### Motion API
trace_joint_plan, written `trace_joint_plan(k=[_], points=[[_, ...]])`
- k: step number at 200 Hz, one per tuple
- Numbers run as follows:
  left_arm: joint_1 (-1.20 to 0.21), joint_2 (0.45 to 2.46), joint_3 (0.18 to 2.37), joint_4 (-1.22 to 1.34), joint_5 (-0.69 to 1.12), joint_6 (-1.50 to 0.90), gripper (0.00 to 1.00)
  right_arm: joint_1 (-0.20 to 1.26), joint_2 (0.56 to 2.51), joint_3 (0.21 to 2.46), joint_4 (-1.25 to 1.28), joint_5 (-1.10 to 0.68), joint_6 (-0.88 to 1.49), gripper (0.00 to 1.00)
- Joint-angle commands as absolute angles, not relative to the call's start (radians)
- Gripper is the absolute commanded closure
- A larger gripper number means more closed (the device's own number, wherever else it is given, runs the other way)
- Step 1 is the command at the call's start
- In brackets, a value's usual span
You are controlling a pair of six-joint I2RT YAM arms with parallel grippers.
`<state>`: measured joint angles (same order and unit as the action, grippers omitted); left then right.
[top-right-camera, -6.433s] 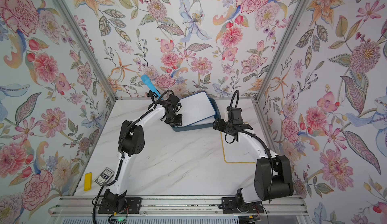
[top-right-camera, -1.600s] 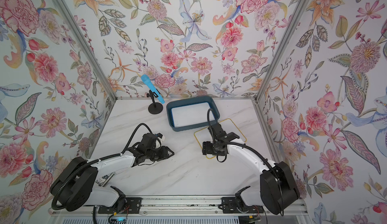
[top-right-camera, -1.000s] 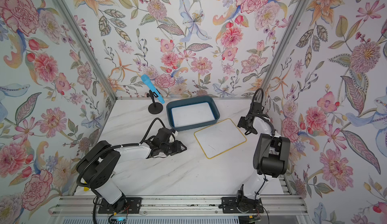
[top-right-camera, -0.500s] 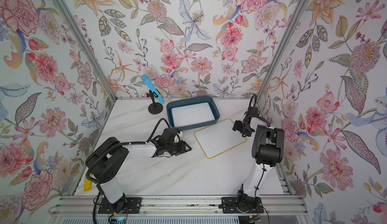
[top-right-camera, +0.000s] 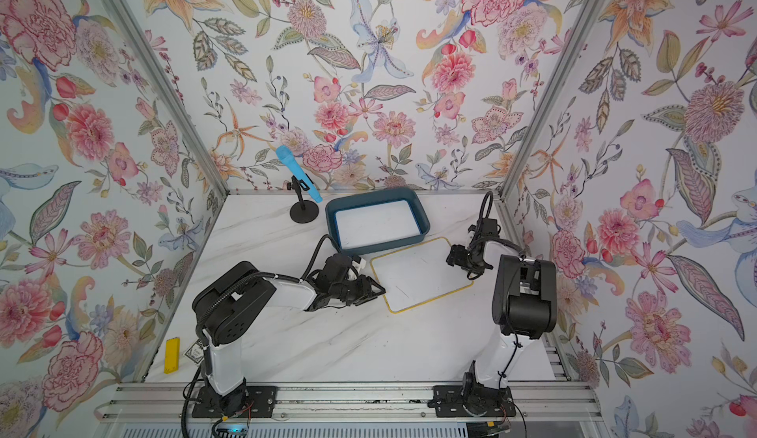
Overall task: Put the whiteboard into the storage box
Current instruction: Move the whiteboard to the center of the board.
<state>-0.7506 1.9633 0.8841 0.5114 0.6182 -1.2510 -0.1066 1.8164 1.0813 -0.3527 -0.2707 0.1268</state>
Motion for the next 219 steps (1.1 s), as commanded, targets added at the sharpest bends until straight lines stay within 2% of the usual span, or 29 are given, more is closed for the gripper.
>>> trace_joint_plan(k=[1, 88, 154, 177, 219], points=[[-0.768, 1.993, 0.853, 0.566, 0.619, -1.304, 0.53, -0.06, 1.79, 1.004, -0.443, -0.303, 0.134, 0.26], [-0.781, 1.812, 0.633, 0.531, 0.582, -1.312, 0.54, 0.216, 1.598, 0.82, -0.443, -0.329, 0.243, 0.27], [-0.643, 1.721, 0.736, 0.006, 0.49, -1.019, 0.52, 0.351, 1.518, 0.767, -0.406, -0.431, 0.359, 0.31], [-0.596, 1.703, 0.763, -0.123, 0.459, -0.936, 0.51, 0.347, 1.472, 0.752, -0.41, -0.402, 0.36, 0.29], [-0.566, 1.726, 0.799, -0.184, 0.442, -0.887, 0.51, 0.24, 1.462, 0.772, -0.414, -0.351, 0.377, 0.26]])
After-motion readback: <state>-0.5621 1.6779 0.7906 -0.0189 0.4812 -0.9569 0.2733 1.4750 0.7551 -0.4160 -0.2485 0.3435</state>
